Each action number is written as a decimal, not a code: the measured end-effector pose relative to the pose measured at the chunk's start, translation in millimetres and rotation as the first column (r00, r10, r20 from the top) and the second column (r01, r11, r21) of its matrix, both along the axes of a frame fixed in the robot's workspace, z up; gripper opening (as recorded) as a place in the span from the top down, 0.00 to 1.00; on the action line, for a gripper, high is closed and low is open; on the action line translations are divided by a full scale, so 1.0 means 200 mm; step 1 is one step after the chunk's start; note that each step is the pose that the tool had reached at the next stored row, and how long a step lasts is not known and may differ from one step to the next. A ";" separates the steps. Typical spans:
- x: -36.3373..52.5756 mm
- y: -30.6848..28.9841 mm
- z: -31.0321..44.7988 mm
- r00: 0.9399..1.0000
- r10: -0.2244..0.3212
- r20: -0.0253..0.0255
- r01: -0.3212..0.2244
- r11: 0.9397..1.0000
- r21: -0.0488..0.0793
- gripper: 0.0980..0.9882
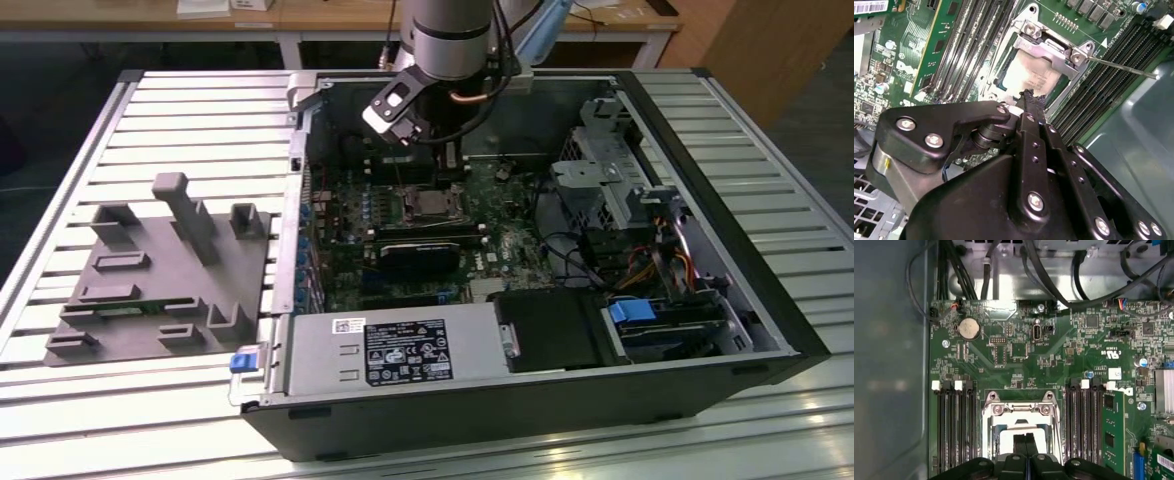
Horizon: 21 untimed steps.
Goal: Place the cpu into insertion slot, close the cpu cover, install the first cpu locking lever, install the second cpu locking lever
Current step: 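Close the cpu cover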
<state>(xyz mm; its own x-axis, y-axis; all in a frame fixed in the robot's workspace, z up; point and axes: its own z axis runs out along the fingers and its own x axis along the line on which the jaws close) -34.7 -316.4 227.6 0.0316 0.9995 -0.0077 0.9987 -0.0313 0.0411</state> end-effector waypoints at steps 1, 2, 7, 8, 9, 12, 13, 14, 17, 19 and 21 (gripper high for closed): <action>-0.023 -0.003 -0.015 1.000 0.000 0.000 0.000 1.000 0.000 1.00; -0.033 -0.003 -0.019 1.000 0.000 0.000 0.000 1.000 0.000 1.00; -0.066 -0.004 -0.032 1.000 0.000 0.000 0.000 1.000 0.000 1.00; -0.065 -0.004 -0.032 1.000 0.000 0.000 0.000 1.000 0.000 1.00; -0.066 -0.004 -0.032 1.000 0.000 0.000 0.000 1.000 0.000 1.00; -0.066 -0.004 -0.032 1.000 0.001 0.000 -0.001 1.000 0.000 1.00; -0.066 -0.004 -0.032 1.000 0.010 0.000 -0.010 1.000 0.000 1.00; -0.066 -0.004 -0.032 1.000 0.026 0.000 -0.026 1.000 -0.001 1.00; -0.066 -0.004 -0.033 0.997 0.082 0.000 -0.082 0.997 -0.002 1.00; -0.066 -0.004 -0.033 0.993 0.117 0.000 -0.117 0.993 -0.002 1.00; -0.066 -0.004 -0.033 0.988 0.153 0.000 -0.153 0.988 -0.003 1.00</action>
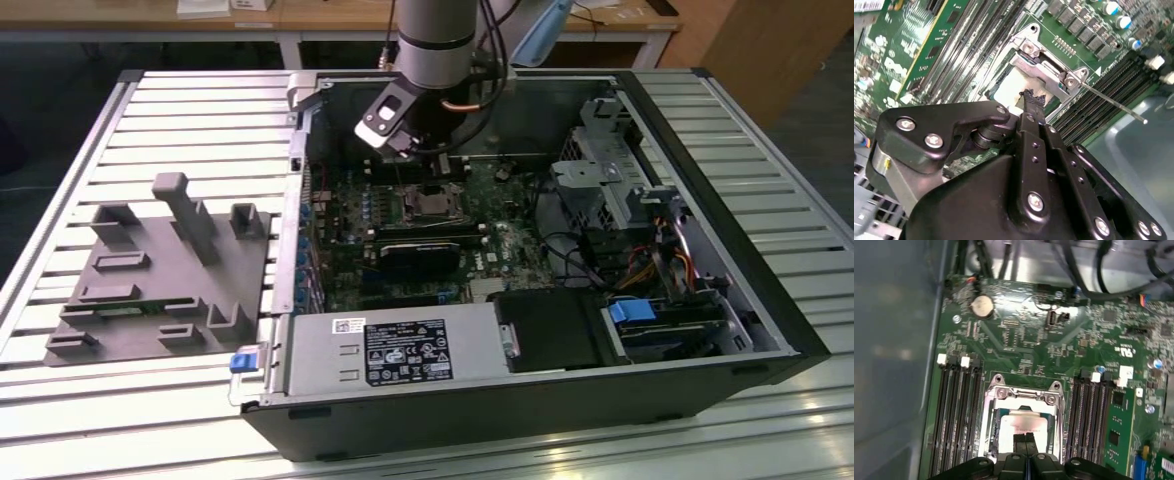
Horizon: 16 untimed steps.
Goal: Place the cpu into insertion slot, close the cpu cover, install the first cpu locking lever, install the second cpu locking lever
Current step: 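Close the cpu cover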
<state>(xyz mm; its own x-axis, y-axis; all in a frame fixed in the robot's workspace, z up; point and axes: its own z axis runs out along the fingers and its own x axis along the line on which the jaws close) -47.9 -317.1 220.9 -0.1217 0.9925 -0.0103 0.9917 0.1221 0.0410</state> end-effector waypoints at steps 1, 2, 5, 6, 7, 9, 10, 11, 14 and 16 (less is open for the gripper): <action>0.000 0.000 0.000 1.000 0.019 0.000 -0.019 1.000 0.000 1.00; 0.000 0.000 0.000 0.999 0.037 0.000 -0.037 0.999 0.000 1.00; 0.000 0.000 -0.001 0.996 0.091 0.000 -0.091 0.996 -0.001 1.00; 0.000 0.000 -0.001 0.994 0.109 0.000 -0.109 0.994 -0.001 1.00; 0.000 0.000 -0.001 0.992 0.127 0.000 -0.127 0.992 -0.001 1.00; 0.000 0.000 -0.002 0.986 0.164 0.000 -0.164 0.986 -0.002 1.00; 0.000 0.000 -0.002 0.983 0.182 0.000 -0.182 0.983 -0.002 1.00; 0.000 0.000 -0.002 0.980 0.199 0.000 -0.199 0.980 -0.002 1.00; 0.000 0.000 -0.003 0.968 0.252 0.000 -0.252 0.968 -0.002 1.00; 0.000 0.000 -0.003 0.958 0.287 0.000 -0.287 0.958 -0.002 1.00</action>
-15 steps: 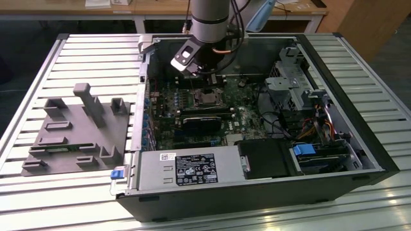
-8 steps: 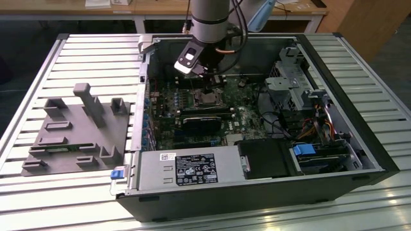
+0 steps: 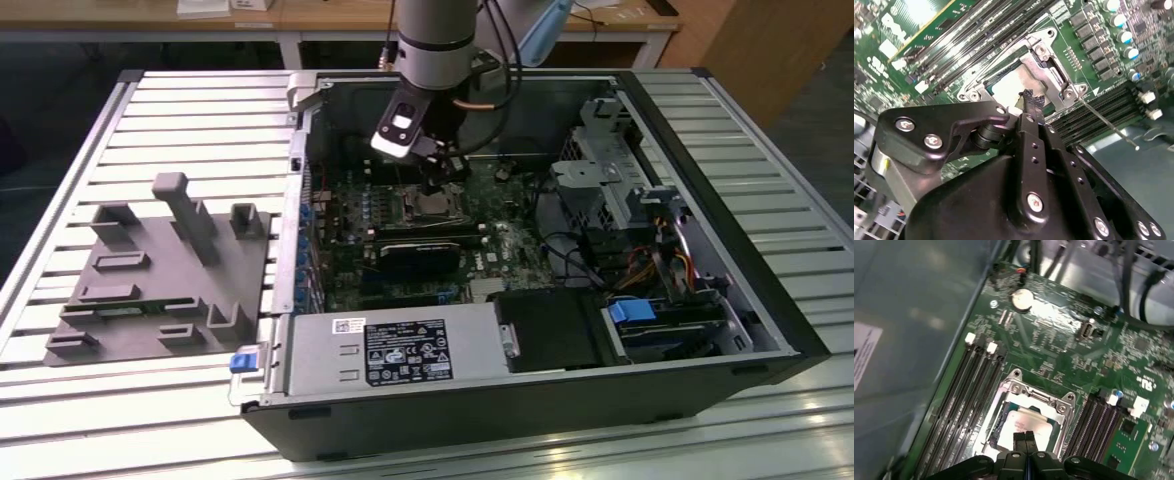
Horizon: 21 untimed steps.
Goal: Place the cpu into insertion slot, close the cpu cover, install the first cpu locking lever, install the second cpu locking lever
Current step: 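Close the cpu cover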
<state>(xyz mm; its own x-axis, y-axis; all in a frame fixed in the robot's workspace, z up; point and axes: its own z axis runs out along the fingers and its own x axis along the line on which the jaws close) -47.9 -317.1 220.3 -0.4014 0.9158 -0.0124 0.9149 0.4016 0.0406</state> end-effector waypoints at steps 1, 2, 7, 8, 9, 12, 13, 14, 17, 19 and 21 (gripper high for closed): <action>0.000 0.000 0.000 1.000 0.019 0.000 -0.019 1.000 0.000 1.00; 0.000 0.000 0.000 0.999 0.037 0.000 -0.037 0.999 0.000 1.00; 0.000 0.000 -0.002 0.992 0.127 0.000 -0.127 0.992 0.000 1.00; 0.000 0.000 -0.002 0.989 0.146 0.000 -0.146 0.989 0.000 1.00; 0.000 0.000 -0.003 0.986 0.164 0.000 -0.164 0.986 0.000 1.00; 0.000 0.000 -0.004 0.976 0.217 0.000 -0.217 0.976 0.000 1.00; 0.000 0.000 -0.004 0.972 0.234 0.000 -0.234 0.972 0.000 1.00; 0.000 0.000 -0.005 0.968 0.252 0.000 -0.252 0.968 0.000 1.00; 0.000 0.000 -0.007 0.952 0.305 0.000 -0.305 0.952 0.000 1.00; 0.000 0.000 -0.008 0.941 0.339 0.000 -0.339 0.941 0.000 1.00; 0.000 0.000 -0.009 0.927 0.374 0.000 -0.374 0.927 0.000 1.00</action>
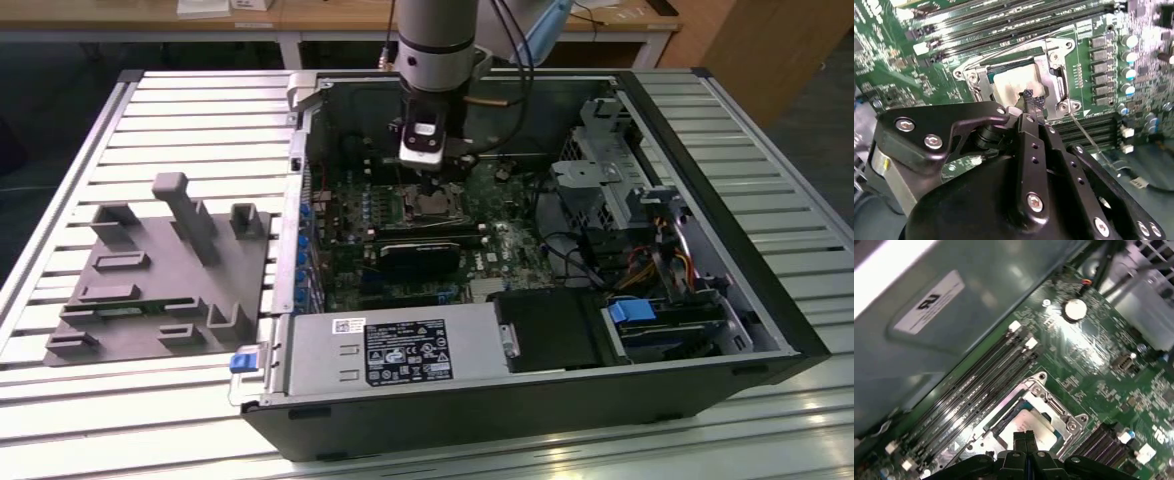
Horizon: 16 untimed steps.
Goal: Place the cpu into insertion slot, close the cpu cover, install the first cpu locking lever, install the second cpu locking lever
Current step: 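Close the cpu cover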
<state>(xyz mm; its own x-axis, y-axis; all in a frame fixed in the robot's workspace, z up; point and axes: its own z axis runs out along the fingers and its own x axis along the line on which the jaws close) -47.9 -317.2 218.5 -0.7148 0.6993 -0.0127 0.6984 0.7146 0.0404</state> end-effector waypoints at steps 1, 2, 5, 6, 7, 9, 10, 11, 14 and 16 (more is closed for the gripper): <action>0.000 0.000 -0.001 1.000 0.018 0.000 -0.018 1.000 0.000 1.00; 0.000 0.000 -0.001 0.999 0.036 0.000 -0.036 0.999 0.000 1.00; 0.000 0.000 -0.005 0.989 0.145 0.000 -0.145 0.989 0.000 1.00; 0.000 0.000 -0.007 0.984 0.180 0.000 -0.180 0.984 0.000 1.00; 0.000 0.000 -0.007 0.980 0.198 0.000 -0.198 0.980 0.000 1.00; 0.000 0.000 -0.009 0.972 0.233 0.000 -0.233 0.972 0.000 1.00; 0.000 0.000 -0.009 0.968 0.251 0.000 -0.251 0.968 0.000 1.00; 0.000 0.000 -0.010 0.963 0.268 0.000 -0.268 0.963 0.000 1.00; 0.000 0.000 -0.012 0.947 0.321 0.000 -0.321 0.947 0.000 1.00; 0.000 0.000 -0.013 0.935 0.355 0.000 -0.355 0.935 0.000 1.00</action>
